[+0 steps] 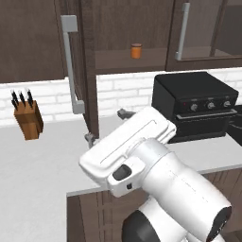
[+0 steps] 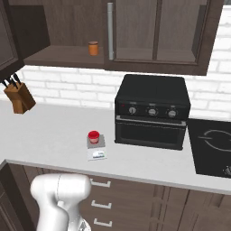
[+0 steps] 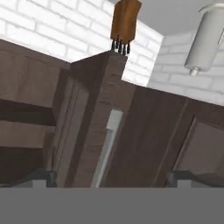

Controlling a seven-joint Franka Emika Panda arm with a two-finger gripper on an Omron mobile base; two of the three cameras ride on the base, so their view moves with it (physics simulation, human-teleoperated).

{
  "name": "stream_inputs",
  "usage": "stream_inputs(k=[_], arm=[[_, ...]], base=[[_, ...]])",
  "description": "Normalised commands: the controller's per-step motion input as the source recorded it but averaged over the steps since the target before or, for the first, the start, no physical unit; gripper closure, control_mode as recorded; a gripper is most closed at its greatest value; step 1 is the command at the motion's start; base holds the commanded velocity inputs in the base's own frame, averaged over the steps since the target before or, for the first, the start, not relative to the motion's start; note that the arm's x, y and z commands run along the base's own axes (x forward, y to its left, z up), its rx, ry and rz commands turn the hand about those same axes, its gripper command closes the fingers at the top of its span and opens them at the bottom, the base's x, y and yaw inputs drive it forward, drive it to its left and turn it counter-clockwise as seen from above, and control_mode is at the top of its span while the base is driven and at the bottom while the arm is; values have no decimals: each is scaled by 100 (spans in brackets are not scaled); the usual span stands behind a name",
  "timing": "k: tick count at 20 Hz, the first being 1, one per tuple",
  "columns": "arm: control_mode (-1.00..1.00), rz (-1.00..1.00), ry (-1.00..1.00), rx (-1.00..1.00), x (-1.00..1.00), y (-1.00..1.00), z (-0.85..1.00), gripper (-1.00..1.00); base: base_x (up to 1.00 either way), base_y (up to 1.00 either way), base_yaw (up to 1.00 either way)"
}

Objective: Pick the jam and place it on the digital scale for weighing, and close the cabinet.

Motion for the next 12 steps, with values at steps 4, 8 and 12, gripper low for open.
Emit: stream_inputs(k=[4, 8, 12], arm=[[-100, -32, -54, 31, -24, 91, -100, -100], [-100, -33, -51, 34, -8, 73, -81, -100], [-100, -33, -40, 24, 35, 47, -33, -100]], base=[[0, 0, 0], [0, 0, 0], [0, 0, 0]])
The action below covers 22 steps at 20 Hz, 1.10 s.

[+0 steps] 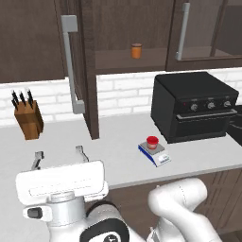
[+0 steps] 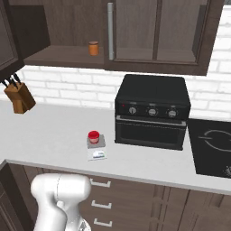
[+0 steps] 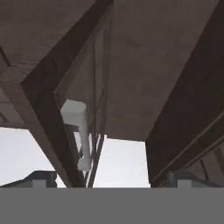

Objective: Pick the jam and place it on the digital scale for weighing, and close the cabinet.

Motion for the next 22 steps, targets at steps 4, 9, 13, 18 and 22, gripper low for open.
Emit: stream_inputs(k=[4, 9, 13, 18, 22], arm=[[-100, -27, -22, 24, 61, 34, -18, -100], [-100, -18, -15, 28, 43, 0, -15, -100], [-100, -13, -8, 22, 7, 0, 9, -100], [-100, -7, -9, 5, 0, -2, 45, -100], [-100, -2, -3, 5, 1, -23, 49, -100]], base=[[0, 0, 0], [0, 0, 0], [0, 0, 0], [0, 0, 0], [0, 0, 0]])
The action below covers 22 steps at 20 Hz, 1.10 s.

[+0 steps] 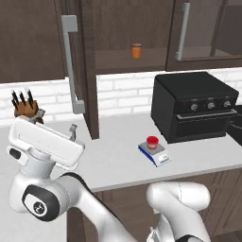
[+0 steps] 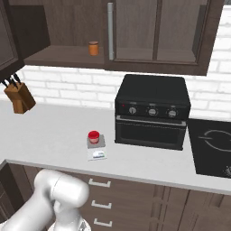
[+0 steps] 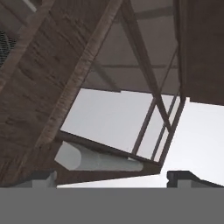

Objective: Pick the jam and place it on the digital scale for weighing, and close the cabinet.

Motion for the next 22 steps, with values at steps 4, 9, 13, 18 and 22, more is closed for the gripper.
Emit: stream_inputs(k=[4, 9, 13, 18, 22], arm=[[-100, 0, 0, 8, 18, -35, 14, -100], [-100, -6, 0, 0, 65, 11, -3, -100], [-100, -4, 0, 0, 57, -7, 0, -100], [-100, 0, 0, 5, 48, -44, 0, -100], [-100, 0, 6, 12, 40, -76, 11, -100]], base=[[0, 0, 0], [0, 0, 0], [0, 0, 0], [0, 0, 0], [0, 0, 0]])
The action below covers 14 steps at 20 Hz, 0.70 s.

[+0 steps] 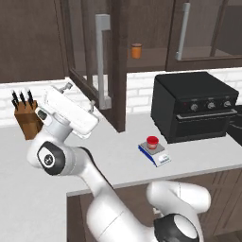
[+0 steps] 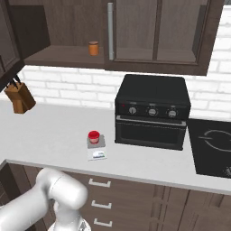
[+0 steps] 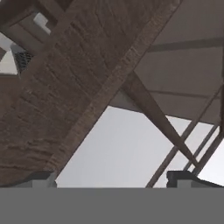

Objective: Pick the jam and place it on the digital scale for weighing, and close the cabinet.

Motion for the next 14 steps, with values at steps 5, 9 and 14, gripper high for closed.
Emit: stream_inputs(k=[5, 9, 14], arm=[[-100, 3, 4, 24, 37, -100, 4, -100], [-100, 11, 2, 21, 33, -98, 1, -100], [-100, 13, 0, 12, 46, -95, 1, -100]], base=[[0, 0, 0], [0, 0, 0], [0, 0, 0]])
